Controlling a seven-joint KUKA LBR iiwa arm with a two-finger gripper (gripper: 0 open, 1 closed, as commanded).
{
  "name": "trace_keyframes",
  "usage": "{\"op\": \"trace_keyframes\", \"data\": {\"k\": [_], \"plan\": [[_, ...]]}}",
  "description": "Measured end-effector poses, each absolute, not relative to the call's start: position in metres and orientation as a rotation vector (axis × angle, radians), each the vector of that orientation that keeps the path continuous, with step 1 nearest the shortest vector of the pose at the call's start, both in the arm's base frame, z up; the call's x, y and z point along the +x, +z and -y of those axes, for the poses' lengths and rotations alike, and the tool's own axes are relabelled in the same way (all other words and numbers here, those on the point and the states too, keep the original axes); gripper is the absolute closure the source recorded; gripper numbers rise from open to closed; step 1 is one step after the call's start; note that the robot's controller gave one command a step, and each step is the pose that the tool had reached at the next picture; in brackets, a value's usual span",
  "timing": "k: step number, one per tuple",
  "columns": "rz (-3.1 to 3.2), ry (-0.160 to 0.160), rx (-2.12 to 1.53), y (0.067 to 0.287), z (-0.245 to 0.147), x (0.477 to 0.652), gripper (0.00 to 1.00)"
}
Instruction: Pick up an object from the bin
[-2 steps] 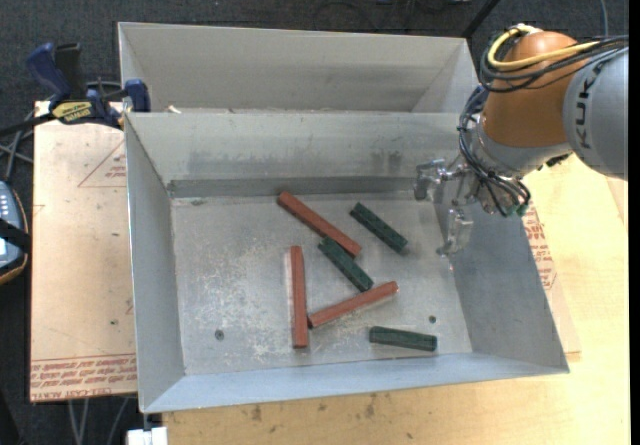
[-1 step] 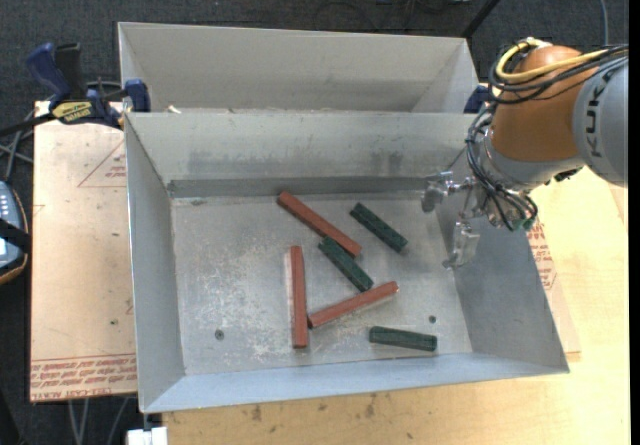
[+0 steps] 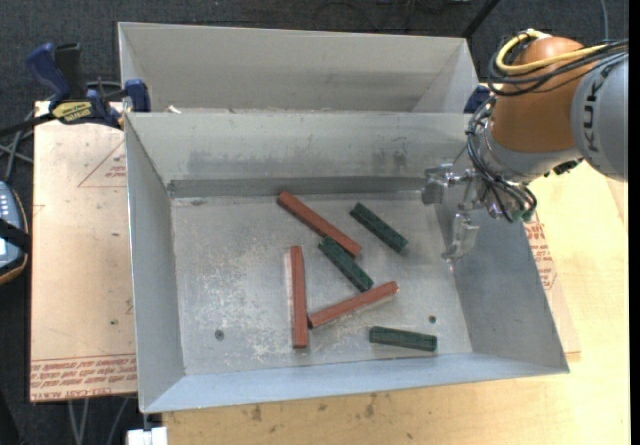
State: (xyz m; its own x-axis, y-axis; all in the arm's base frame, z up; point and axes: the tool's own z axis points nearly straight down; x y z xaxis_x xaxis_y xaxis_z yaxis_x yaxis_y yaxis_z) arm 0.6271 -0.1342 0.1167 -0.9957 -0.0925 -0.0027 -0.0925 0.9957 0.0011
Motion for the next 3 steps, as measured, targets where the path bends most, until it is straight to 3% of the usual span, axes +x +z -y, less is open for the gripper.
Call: {"op": "trace_keyframes", "data": {"k": [2,3], "plan": [[-3.146,0.008,0.055,0.067,0.084,0.605,0.00],[-3.132,0.003,0.143,0.072,0.034,0.623,1.00]]}}
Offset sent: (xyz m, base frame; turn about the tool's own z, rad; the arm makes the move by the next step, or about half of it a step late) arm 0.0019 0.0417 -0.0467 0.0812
